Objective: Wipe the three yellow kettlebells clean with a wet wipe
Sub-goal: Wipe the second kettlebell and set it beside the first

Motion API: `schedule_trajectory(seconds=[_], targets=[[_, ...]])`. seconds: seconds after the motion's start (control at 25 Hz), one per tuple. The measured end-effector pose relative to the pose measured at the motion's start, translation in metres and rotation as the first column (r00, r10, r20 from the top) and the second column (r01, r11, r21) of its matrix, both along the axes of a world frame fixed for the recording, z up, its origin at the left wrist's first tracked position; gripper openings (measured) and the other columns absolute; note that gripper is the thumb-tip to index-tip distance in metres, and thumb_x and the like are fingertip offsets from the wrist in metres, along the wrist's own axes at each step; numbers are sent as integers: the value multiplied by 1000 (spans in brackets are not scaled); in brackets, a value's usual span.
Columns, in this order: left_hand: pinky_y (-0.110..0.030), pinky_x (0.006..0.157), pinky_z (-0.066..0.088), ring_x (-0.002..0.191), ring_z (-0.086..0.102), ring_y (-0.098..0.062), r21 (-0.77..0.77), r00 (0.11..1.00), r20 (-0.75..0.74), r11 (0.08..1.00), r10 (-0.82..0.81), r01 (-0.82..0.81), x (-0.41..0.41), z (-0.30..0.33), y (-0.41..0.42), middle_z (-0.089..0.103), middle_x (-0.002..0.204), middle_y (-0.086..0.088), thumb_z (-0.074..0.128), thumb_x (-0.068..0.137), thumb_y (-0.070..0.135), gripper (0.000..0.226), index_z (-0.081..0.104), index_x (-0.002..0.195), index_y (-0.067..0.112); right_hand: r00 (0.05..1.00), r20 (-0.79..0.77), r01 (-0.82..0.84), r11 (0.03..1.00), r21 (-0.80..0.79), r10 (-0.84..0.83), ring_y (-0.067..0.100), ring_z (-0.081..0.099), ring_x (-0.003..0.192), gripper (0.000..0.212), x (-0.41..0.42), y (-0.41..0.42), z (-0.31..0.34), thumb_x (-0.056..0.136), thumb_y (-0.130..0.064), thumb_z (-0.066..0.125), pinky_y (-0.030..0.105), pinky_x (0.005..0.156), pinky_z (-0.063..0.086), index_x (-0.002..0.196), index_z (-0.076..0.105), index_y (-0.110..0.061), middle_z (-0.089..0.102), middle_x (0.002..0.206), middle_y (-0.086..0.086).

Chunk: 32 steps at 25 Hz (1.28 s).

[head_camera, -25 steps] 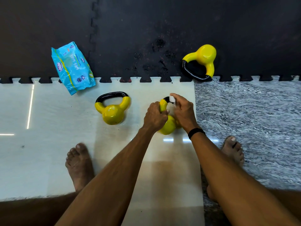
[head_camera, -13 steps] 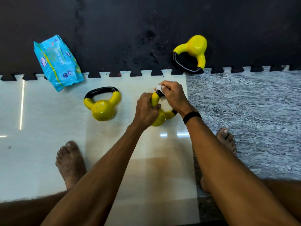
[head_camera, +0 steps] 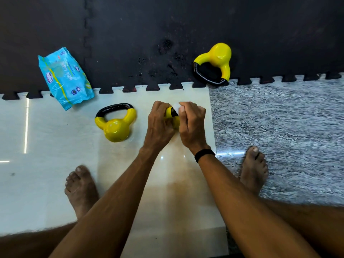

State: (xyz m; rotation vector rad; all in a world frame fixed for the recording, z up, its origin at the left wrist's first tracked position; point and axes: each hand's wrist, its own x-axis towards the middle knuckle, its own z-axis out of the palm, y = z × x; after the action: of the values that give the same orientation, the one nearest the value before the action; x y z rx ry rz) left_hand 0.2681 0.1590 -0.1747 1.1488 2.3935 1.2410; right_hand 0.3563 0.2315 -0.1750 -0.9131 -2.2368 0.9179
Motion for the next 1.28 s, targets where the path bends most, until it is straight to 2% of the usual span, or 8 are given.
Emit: schedule_trajectory(seconds=[0.12, 0.28, 0.48, 0.68, 0.88, 1.08, 1.2, 1.28], targets=[[-6, 64, 33, 78, 43, -12, -7, 999, 2, 999, -34, 34, 9, 2, -5, 53, 88, -14, 59, 67, 1, 18, 56, 85, 0, 998, -34, 48, 994, -98, -52, 9, 45, 84, 31, 21, -9, -10, 99, -18, 31, 40, 85, 35, 96, 59, -5, 59, 84, 4], [-25, 60, 39, 78, 47, -21, 7, 997, 8, 997, -73, 73, 12, 1, -13, 50, 87, -16, 50, 54, -16, 29, 51, 78, 0, 996, -7, 87, 981, -175, -90, 8, 49, 98, 31, 51, -26, -34, 98, -19, 30, 43, 91, 33, 98, 60, -11, 60, 98, 3], [-30, 61, 41, 84, 49, -24, 1, 993, -7, 993, -121, 121, 15, 0, -25, 47, 91, -14, 59, 58, -17, 28, 49, 77, 1, 998, 59, 42, 981, -189, -31, 14, 46, 121, 34, 67, -37, -46, 97, -23, 32, 39, 98, 31, 106, 64, -17, 58, 118, 1], [-29, 92, 47, 119, 47, -27, -90, 985, -15, 981, -173, 171, 11, -7, -50, 45, 124, -18, 61, 72, -13, 38, 58, 107, 0, 981, 193, 42, 980, -196, -3, 14, 41, 110, 34, 73, -34, -53, 94, -29, 38, 28, 92, 26, 106, 70, -30, 48, 120, 0], [-37, 112, 32, 141, 26, -28, -209, 979, -24, 959, -201, 192, 20, -15, -66, 32, 146, -16, 55, 77, -16, 59, 48, 132, 5, 996, 85, 17, 913, -407, 19, 17, 55, 98, 25, 65, -17, -45, 88, -7, 56, 22, 83, 49, 107, 71, -13, 46, 106, 5], [-47, 112, 33, 145, 17, -34, -284, 964, -77, 933, -253, 222, 25, -18, -75, 22, 154, -20, 42, 80, -11, 68, 29, 146, -1, 946, 235, -216, 975, -58, 223, 25, 52, 104, 16, 67, -10, -38, 87, -11, 58, 41, 85, 44, 98, 70, -13, 59, 107, 5], [-46, 112, 33, 148, 4, -35, -373, 931, -139, 889, -337, 266, 30, -17, -82, 9, 159, -19, 39, 61, -15, 90, 20, 149, -2, 830, 443, -458, 867, 195, 339, 26, 44, 124, 26, 83, -12, -35, 93, -11, 48, 43, 95, 37, 115, 61, -13, 54, 133, 4], [-45, 116, 27, 149, 1, -34, -428, 916, -182, 867, -358, 254, 33, -19, -87, 8, 160, -17, 44, 50, -22, 105, 19, 149, 0, 720, 583, -601, 758, 253, 376, 28, 35, 135, 40, 92, -9, -34, 85, -6, 48, 46, 104, 30, 124, 54, -12, 43, 147, 6]])
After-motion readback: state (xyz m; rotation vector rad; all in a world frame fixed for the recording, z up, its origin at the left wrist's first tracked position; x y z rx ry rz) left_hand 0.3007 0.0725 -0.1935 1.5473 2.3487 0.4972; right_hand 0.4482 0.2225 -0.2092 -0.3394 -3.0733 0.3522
